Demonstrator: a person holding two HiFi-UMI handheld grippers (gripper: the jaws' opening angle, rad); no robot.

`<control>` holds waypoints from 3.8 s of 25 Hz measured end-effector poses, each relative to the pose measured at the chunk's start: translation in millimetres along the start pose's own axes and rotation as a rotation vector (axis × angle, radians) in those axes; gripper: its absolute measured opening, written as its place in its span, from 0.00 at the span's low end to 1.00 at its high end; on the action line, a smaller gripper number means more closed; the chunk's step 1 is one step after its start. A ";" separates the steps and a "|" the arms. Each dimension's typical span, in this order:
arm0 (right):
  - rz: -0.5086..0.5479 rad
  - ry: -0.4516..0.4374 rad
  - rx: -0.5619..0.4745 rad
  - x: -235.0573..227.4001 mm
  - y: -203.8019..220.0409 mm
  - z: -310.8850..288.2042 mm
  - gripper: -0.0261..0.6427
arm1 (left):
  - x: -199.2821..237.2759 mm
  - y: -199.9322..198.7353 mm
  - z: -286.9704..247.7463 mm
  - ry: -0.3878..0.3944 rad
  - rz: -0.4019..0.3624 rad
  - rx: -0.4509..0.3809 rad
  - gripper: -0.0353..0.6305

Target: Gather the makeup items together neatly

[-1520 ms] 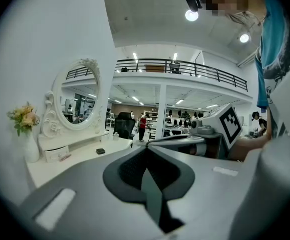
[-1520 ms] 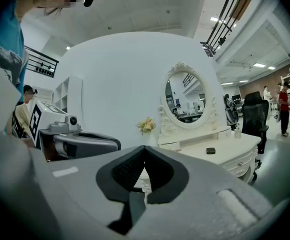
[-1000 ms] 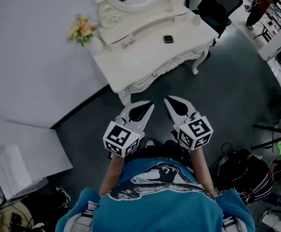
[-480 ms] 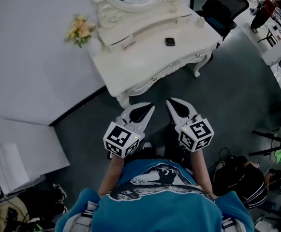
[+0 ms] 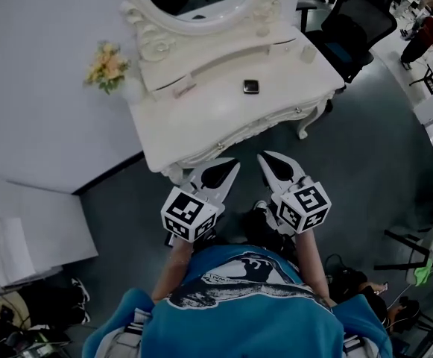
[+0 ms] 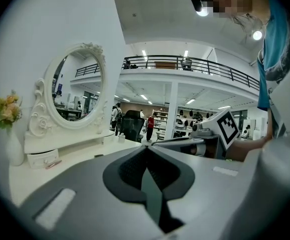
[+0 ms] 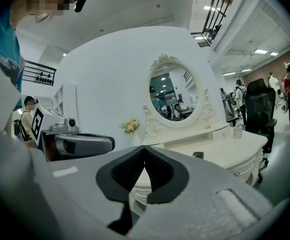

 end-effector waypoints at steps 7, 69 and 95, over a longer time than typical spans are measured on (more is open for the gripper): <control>-0.005 -0.041 0.017 -80.9 -16.3 17.1 0.04 | -27.0 -11.8 -82.1 0.001 0.013 0.017 0.08; 0.176 -0.137 0.552 -266.9 36.9 -220.5 0.27 | 189.4 -36.5 -195.9 -0.200 0.086 0.091 0.08; 0.691 -0.573 0.923 -316.3 85.7 -299.4 0.48 | 219.3 -46.3 -215.1 -0.537 0.185 0.072 0.08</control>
Point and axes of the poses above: the fingertips, and each gripper's own axes: z backward along the fingers, x to its left, y out of its underside, the point moved 6 cm from there along z, backward along the fingers, and after that the axes turned 2 degrees about -y, right-handed, at the moved point
